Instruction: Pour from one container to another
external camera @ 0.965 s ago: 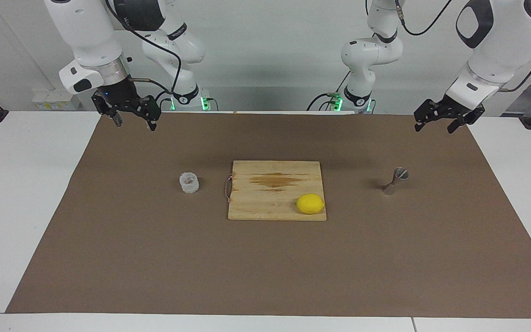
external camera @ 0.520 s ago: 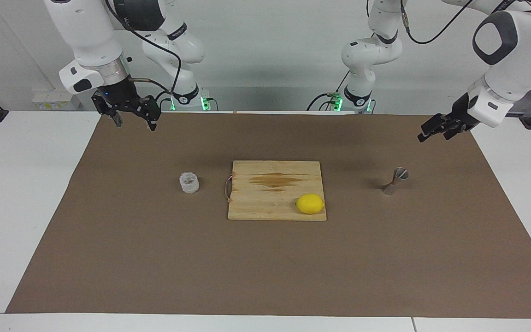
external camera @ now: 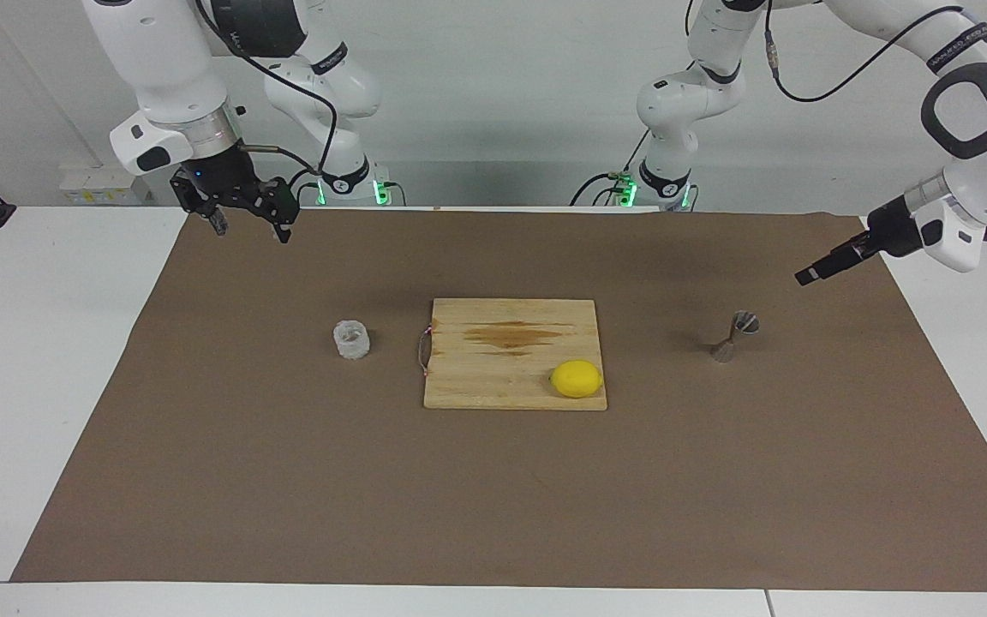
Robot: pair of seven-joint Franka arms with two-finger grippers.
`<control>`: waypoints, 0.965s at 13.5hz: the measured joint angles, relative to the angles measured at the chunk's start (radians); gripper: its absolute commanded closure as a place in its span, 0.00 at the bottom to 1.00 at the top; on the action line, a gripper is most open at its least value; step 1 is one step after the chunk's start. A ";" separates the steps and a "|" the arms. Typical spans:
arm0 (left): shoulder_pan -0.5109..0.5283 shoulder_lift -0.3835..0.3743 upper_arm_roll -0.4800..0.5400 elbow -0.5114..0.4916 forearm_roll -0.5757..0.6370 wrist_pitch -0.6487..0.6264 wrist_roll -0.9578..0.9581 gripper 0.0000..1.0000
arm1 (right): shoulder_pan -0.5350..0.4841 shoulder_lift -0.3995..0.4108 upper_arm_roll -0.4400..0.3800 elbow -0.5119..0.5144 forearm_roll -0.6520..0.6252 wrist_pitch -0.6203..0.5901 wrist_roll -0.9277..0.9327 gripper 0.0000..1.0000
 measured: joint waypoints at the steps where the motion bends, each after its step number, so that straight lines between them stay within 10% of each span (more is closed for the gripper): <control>1: 0.016 0.019 0.000 0.000 -0.011 0.000 -0.028 0.00 | 0.000 0.000 0.000 0.000 0.000 0.000 0.000 0.00; 13: 0.142 0.268 0.000 -0.001 -0.311 -0.002 -0.348 0.00 | 0.000 0.000 0.000 0.000 0.000 0.000 0.000 0.00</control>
